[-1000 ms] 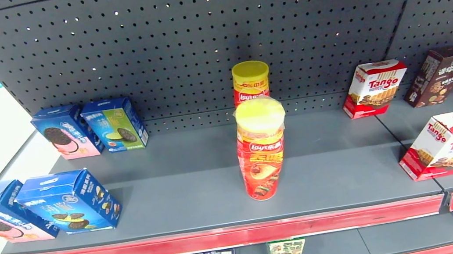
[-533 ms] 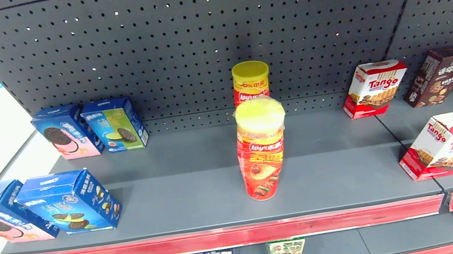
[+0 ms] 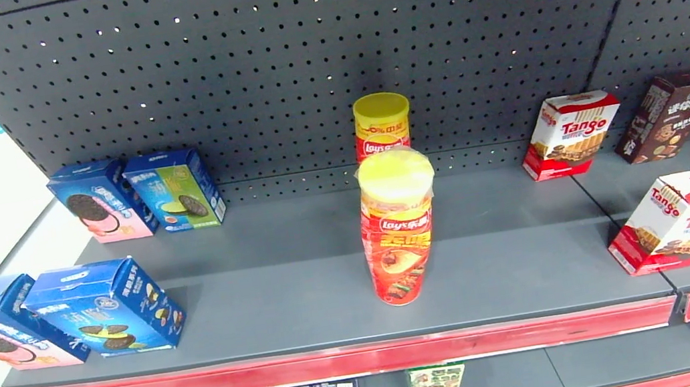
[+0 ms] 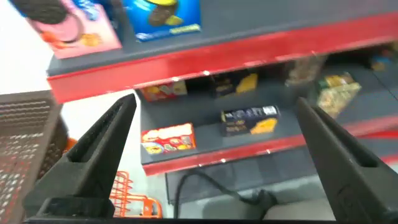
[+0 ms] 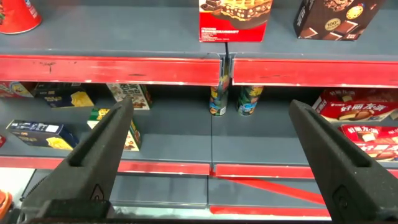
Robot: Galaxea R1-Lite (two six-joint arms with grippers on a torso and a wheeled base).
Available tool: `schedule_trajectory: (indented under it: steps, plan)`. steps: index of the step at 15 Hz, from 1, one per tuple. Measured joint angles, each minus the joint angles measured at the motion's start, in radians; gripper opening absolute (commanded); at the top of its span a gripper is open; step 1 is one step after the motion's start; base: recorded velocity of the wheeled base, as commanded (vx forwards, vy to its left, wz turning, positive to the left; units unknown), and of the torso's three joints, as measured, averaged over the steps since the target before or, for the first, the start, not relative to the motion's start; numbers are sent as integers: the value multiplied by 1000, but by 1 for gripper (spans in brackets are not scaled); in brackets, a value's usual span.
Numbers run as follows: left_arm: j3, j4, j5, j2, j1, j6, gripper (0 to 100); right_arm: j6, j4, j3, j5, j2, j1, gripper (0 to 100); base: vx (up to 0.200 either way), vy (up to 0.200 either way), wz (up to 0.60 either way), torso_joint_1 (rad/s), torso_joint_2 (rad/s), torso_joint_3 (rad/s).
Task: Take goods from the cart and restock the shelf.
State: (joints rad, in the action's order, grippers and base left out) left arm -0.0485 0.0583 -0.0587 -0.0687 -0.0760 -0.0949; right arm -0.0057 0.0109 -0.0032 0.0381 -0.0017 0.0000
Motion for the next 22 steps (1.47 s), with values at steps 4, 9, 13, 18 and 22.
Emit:
schedule_trajectory:
  steps: [4,9,13,18,22]
  plan:
    - [26,-80,-30,53,73,48,100,0,0,0,1,0,0,100,0,0,0,0,0,0]
    - [47,-66,74,66,78,-13,100,0,0,0,1,0,0,100,0,0,0,0,0,0]
    - [49,-63,-25,67,76,-32,100,0,0,0,0,0,0,100,0,0,0,0,0,0]
    - [49,-64,-25,68,75,-29,100,0,0,0,0,0,0,100,0,0,0,0,0,0]
    - [49,-64,-7,68,76,-27,100,0,0,0,0,0,0,100,0,-50,0,1,1,-3]
